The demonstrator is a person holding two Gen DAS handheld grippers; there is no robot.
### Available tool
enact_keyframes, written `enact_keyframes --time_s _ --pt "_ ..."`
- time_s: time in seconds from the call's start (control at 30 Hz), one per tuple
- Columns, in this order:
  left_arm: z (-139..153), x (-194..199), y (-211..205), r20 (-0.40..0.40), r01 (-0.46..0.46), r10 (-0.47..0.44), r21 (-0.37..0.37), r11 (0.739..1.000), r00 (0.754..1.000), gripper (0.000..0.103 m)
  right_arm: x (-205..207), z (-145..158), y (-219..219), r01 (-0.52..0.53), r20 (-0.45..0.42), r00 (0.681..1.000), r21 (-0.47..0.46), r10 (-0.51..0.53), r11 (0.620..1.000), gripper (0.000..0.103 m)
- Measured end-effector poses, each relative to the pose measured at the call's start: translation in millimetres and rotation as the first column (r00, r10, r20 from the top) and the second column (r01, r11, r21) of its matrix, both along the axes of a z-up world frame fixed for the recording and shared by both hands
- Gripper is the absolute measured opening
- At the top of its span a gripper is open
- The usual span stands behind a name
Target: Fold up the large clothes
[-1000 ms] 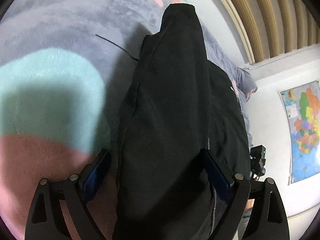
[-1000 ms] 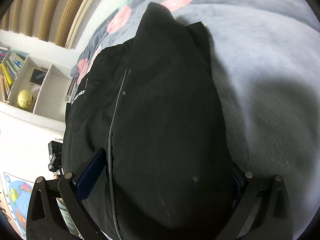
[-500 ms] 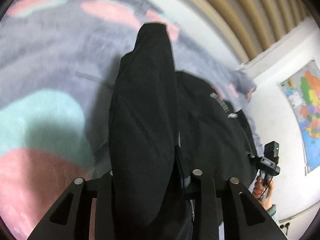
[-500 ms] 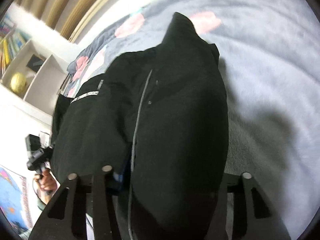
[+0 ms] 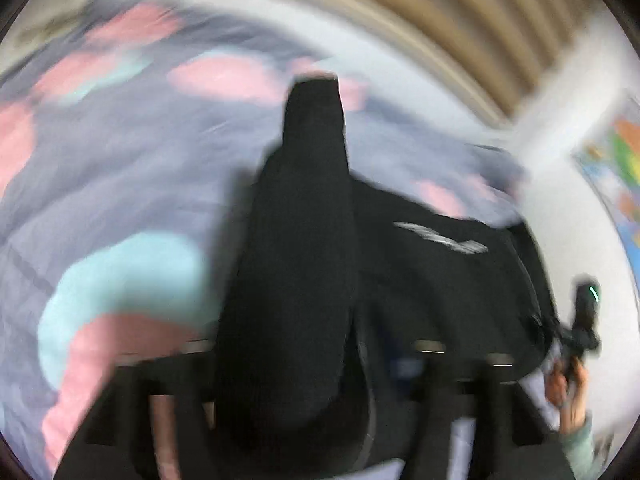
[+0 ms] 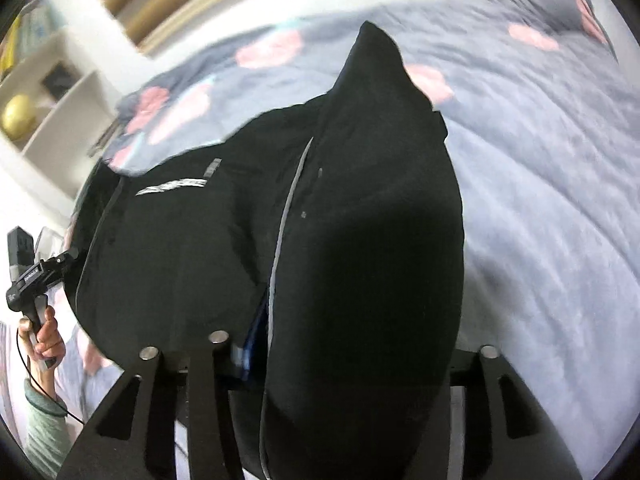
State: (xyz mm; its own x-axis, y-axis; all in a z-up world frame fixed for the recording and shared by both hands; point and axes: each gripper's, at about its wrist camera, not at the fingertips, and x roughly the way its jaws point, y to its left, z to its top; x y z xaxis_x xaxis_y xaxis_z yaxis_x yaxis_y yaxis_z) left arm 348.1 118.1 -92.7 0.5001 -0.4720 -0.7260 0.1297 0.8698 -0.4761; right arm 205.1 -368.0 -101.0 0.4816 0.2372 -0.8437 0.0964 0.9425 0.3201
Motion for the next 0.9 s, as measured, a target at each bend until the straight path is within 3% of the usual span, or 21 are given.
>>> enact_keyframes --time_s 0.13,0.17,0.3,0.37,0.4,0.43,0.47,0.5,0.6,0.67,0.8,0.9 --pt "-51 30 32 -0.187 -0.091 0.066 -0.128 0.988 0.98 0.077 5 -28 -22 0.053 -0.055 0.997 0.094 -0.048 0.994 0.078" --pt "-68 39 35 -0.252 -0.075 0.024 -0.193 0.978 0.967 0.077 6 -35 -27 0.047 -0.065 0.997 0.112 -0.039 0.993 0.08" --pt "-106 54 26 -0.341 -0.007 -0.129 -0.371 0.929 0.931 0.079 14 -63 -41 0.027 -0.082 0.997 0.227 -0.008 0.973 0.088" --pt "-117 61 19 -0.355 -0.006 -0.162 -0.428 0.904 0.921 0.079 20 -76 -43 0.01 -0.091 0.996 0.293 0.017 0.956 0.089" --pt "-118 64 14 -0.354 -0.001 -0.165 -0.427 0.904 0.921 0.079 26 -82 -41 0.007 -0.096 0.995 0.309 0.024 0.951 0.089" --pt "-117 65 9 -0.348 0.005 -0.164 -0.416 0.909 0.923 0.077 26 -85 -41 0.01 -0.095 0.995 0.31 0.021 0.951 0.089" --pt "-112 66 4 -0.331 0.014 -0.158 -0.396 0.918 0.93 0.068 28 -86 -38 0.012 -0.09 0.996 0.31 0.017 0.951 0.087" --pt "-105 66 -4 -0.31 0.034 -0.163 -0.382 0.924 0.937 0.049 28 -84 -37 0.016 -0.079 0.997 0.307 0.009 0.952 0.084" --pt "-72 53 -22 -0.226 0.083 -0.131 -0.212 0.974 0.965 0.033 23 -70 -35 0.022 -0.044 0.999 0.275 -0.011 0.961 0.058" --pt "-49 41 -29 -0.161 0.092 -0.12 -0.167 0.982 0.98 0.03 16 -57 -31 0.019 -0.014 1.0 0.247 -0.016 0.969 0.047" --pt "-2 10 -31 -0.02 0.104 -0.111 -0.226 0.969 0.994 0.027 -5 -14 -17 0.004 0.062 0.998 0.166 -0.014 0.986 0.043" --pt "34 -19 -32 0.067 0.13 -0.119 -0.191 0.973 0.991 0.025 -24 22 -9 0.011 0.105 0.994 0.149 -0.027 0.989 0.043"
